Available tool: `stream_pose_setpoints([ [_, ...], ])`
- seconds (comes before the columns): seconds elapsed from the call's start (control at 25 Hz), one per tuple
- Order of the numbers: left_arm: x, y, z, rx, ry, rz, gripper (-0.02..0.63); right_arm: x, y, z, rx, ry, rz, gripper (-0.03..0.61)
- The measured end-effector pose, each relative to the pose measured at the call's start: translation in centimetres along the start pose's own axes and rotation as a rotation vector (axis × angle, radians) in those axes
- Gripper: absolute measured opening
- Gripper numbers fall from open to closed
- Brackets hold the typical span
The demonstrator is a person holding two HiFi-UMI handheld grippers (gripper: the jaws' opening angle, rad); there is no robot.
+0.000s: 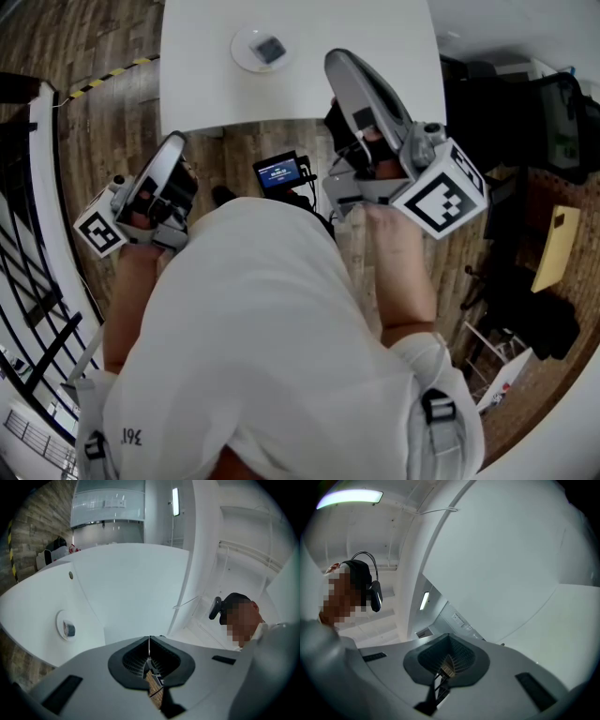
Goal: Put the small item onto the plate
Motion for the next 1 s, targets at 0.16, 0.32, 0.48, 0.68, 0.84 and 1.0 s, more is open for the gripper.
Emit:
stream_pose_setpoints([
  [0.16,-0.1,0.0,0.1,0.001,0.002,0.002,0.007,0.0,-0.2,-0.2,-0.012,-0.013,0.022,0.002],
  [0.32,-0.1,0.0,0.1,0.003,0.002,0.003,0.008,0.1,-0.4,-0.3,-0.022,-0.020,0.037,0.002],
  [0.48,-0.1,0.1,0.1,0.004,0.003,0.004,0.007,0.1,-0.4,-0.6,-0.032,-0.020,0.041,0.002],
  [0.68,-0.1,0.1,0.1,0.006,0.006,0.002,0.006,0.1,-0.6,-0.9,-0.045,-0.016,0.051,0.002],
  [0.84,-0.1,0.2,0.1,0.009,0.004,-0.001,0.006,0.1,-0.6,-1.1,-0.051,-0.013,0.057,0.002],
  [1.0,-0.1,0.2,0.1,0.012,0.004,-0.004,0.007,0.1,-0.7,-1.2,-0.055,-0.017,0.060,0.002],
])
Point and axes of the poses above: the fingertips, and each gripper's own axes: z backward along the fingers, x to its right, y out of its top, the point moved 10 cm from there along z, backward along the fingers, and after that the axes turned 14 degrees about -y, right-handed, at the moved point
